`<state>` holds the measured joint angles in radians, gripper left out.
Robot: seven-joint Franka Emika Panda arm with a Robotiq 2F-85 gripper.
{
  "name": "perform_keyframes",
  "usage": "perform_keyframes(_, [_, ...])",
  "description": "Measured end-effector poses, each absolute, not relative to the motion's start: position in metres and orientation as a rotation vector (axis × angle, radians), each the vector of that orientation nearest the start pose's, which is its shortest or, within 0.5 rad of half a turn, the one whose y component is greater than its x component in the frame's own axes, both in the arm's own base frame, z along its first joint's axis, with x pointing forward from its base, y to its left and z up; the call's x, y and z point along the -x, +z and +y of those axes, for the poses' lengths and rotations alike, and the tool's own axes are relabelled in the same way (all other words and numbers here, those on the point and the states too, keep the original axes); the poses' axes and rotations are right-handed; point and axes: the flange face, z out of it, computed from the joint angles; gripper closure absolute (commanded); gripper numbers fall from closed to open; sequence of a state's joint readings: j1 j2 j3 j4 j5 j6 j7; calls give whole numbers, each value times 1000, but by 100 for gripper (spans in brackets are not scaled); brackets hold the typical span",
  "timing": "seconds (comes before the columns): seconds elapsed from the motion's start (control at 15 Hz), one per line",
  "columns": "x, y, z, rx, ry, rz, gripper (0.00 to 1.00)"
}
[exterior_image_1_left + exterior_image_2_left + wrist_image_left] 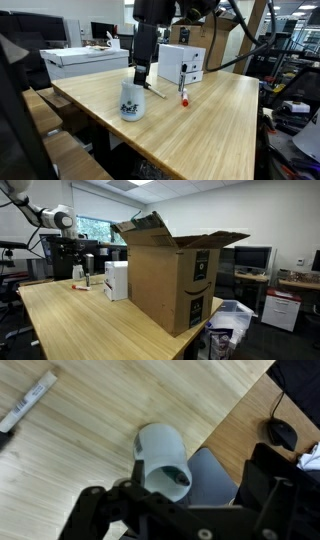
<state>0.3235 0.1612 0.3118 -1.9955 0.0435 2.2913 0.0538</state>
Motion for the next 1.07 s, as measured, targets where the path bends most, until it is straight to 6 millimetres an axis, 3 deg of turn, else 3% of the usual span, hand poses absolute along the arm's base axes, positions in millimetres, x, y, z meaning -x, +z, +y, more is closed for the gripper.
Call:
perform_keyframes(0.13, [-491, 396, 353, 2898, -163, -824, 0])
perform_keyframes(0.27, [-495, 395, 353, 2899, -165, -825, 26])
perform_keyframes(0.67, [-501, 397, 354, 2905, -185, -842, 65])
perform_keyframes(0.87, [-505, 399, 351, 2912, -197, -840, 95])
perform_keyframes(1.07, [-507, 401, 350, 2914, -204, -841, 98])
